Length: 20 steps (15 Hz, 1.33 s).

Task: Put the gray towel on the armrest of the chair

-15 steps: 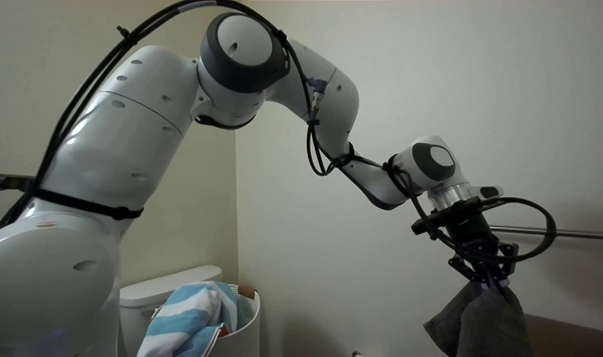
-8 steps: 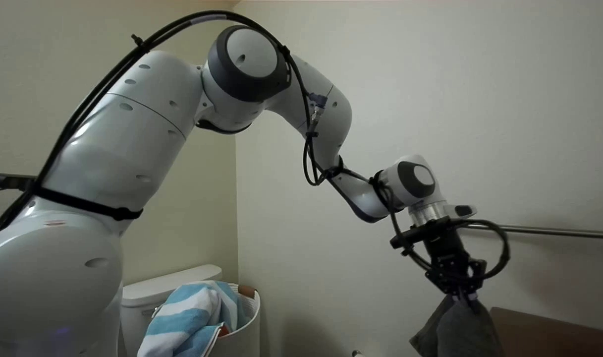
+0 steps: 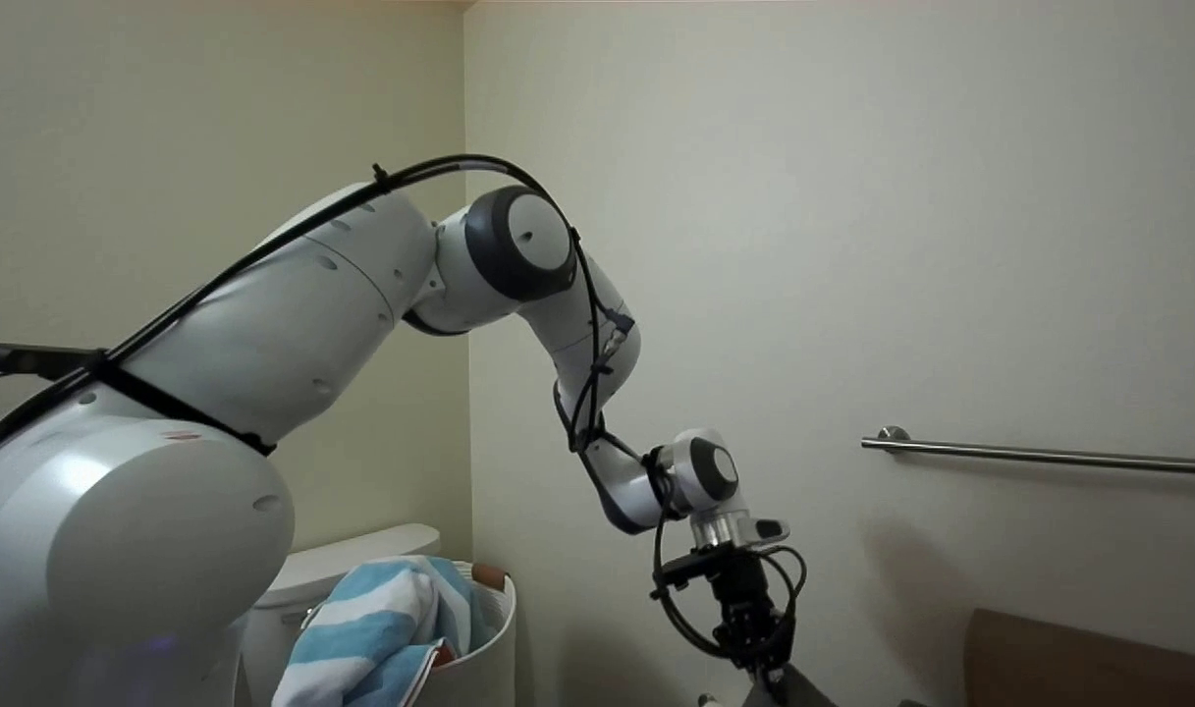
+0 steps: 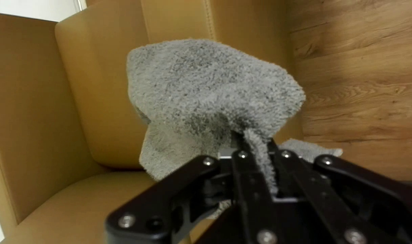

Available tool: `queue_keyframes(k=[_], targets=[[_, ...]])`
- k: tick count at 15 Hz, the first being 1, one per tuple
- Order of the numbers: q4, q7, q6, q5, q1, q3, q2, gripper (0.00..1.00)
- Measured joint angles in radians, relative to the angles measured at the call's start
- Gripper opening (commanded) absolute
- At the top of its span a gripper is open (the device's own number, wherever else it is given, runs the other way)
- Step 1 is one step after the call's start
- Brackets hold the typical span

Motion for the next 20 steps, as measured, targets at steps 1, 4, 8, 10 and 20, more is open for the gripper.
queue_keyframes(k=[1,4,8,10,20], targets=[[0.006,0.008,0.0,0.0,0.016,0.0,0.025,0.07],[0.024,0.01,0.0,0.003,0.038,0.001,0.067,0.07],[0.033,-0.138,-0.004,0.065,0.0,0.047,0.075,0.36],[0.038,-0.242,-0.019,0.105,-0.036,0.083,0.076,0.48],[0.105,-0.458,-0.217,0.156,-0.141,0.104,0.045,1.0]])
